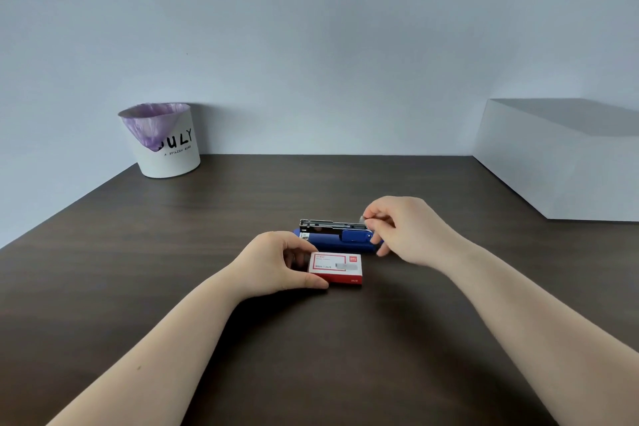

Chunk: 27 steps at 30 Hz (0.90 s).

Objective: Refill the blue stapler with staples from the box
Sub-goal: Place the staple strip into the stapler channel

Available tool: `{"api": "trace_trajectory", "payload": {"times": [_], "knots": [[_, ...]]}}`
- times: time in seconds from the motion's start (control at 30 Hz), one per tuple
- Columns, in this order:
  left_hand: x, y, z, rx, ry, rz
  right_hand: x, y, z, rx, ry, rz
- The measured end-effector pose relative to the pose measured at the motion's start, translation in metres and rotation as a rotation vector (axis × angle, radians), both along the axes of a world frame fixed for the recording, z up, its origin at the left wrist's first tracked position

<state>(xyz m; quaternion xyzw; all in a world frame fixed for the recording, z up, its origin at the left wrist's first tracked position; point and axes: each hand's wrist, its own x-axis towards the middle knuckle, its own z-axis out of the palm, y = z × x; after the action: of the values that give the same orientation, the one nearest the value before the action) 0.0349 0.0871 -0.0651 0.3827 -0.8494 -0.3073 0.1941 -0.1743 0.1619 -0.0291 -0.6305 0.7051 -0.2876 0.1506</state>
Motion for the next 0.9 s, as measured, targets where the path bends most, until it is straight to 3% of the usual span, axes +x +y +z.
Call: {"api": "trace_trajectory", "payload": {"times": [0.23, 0.33, 0.43, 0.5, 0.63, 0.77, 0.9], "knots": [[0.008, 0.000, -0.002, 0.043, 0.067, 0.032, 0.006, -0.020, 0.012, 0.071, -0.026, -0.013], [0.015, -0.002, 0.006, 0.056, 0.128, 0.042, 0.006, -0.022, 0.011, 0.067, -0.164, -0.032], [0.017, -0.014, 0.020, 0.069, 0.306, 0.152, 0.004, -0.027, 0.011, 0.075, -0.304, -0.018], [0.014, -0.024, 0.025, 0.064, 0.349, 0.228, 0.004, -0.029, 0.013, 0.068, -0.251, -0.004], [0.004, -0.041, 0.014, 0.082, 0.258, 0.256, 0.008, -0.032, 0.015, 0.080, 0.013, 0.057], [-0.004, -0.048, 0.000, 0.129, 0.131, 0.163, 0.009, -0.036, 0.009, 0.103, 0.165, 0.092], [-0.005, -0.045, 0.000, 0.124, 0.084, 0.068, 0.006, -0.038, 0.006, 0.103, 0.191, 0.108]]}}
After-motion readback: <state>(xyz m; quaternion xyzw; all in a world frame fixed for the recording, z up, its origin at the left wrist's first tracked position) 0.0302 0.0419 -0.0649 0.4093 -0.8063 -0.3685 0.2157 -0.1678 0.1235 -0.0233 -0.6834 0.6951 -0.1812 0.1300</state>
